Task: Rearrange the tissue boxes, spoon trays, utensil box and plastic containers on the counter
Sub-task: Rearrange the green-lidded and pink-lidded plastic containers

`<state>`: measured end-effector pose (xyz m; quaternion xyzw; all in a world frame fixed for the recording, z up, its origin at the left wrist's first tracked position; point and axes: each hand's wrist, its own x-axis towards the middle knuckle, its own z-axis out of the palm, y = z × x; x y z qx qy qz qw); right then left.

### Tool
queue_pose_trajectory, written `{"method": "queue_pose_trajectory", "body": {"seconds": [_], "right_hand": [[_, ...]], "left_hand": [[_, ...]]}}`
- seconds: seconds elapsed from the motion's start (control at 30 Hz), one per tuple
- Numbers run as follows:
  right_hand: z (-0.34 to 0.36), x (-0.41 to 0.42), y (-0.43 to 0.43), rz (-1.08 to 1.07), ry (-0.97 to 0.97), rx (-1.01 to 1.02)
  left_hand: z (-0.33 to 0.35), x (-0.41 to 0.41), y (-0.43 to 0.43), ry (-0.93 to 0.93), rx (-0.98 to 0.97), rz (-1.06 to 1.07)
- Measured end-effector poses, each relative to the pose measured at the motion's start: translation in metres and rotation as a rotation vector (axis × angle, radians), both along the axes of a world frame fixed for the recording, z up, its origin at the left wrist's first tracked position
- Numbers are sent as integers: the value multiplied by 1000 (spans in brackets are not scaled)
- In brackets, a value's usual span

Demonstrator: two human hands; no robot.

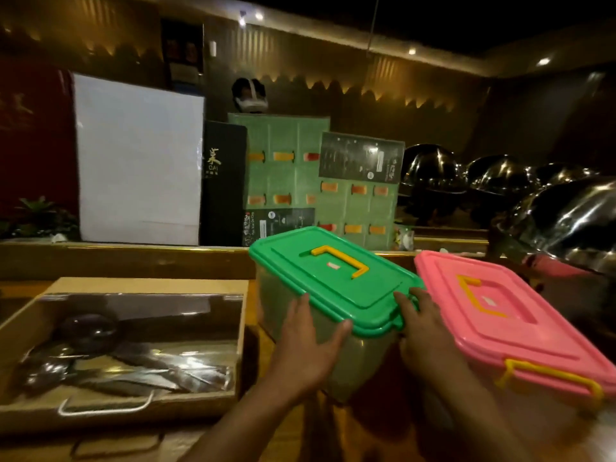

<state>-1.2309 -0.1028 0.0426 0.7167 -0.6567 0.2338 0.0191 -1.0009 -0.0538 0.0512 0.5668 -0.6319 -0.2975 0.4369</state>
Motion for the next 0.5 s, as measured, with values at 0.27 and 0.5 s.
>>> {"method": "queue_pose_trajectory", "body": {"seconds": [0.27,0.5], "right_hand": [[-4,6,4,67,139,-324],[6,49,27,268,180,-445]], "left_hand": [[-5,-53,-25,153,44,168],[2,7,-45,483,56,252]]}}
